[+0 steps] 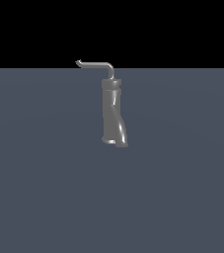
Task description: Turn on the faucet by rotating a designated handle.
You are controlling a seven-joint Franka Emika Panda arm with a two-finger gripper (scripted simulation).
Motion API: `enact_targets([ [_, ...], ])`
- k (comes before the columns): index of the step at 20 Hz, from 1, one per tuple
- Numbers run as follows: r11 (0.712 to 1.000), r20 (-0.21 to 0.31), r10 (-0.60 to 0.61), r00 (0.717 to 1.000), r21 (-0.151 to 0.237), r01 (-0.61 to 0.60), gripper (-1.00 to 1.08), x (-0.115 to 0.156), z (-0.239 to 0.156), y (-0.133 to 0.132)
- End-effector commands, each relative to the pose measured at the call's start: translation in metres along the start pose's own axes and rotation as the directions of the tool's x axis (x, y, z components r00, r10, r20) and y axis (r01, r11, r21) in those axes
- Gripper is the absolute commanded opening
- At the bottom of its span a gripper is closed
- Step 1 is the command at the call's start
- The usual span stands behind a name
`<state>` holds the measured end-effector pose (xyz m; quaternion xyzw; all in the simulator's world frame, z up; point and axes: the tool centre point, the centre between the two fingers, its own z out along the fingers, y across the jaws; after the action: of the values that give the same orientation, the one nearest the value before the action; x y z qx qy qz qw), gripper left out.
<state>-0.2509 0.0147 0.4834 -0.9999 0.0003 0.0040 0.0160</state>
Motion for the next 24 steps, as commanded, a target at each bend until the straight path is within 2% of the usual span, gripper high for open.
enact_targets([
  [1, 1.0, 0.0, 0.0, 1.0, 0.0, 0.0, -1.0, 0.0, 0.0, 0.0],
  [9, 1.0, -0.042, -0.015, 0.999, -0.015, 0.015, -1.0, 0.007, -0.012, -0.003],
  [15, 1.0, -0.043, -0.017, 0.999, -0.016, 0.016, -1.0, 0.007, -0.012, -0.003],
  [24, 0.999, -0.038, 0.034, 0.999, 0.011, -0.034, -1.0, 0.021, -0.012, -0.005],
])
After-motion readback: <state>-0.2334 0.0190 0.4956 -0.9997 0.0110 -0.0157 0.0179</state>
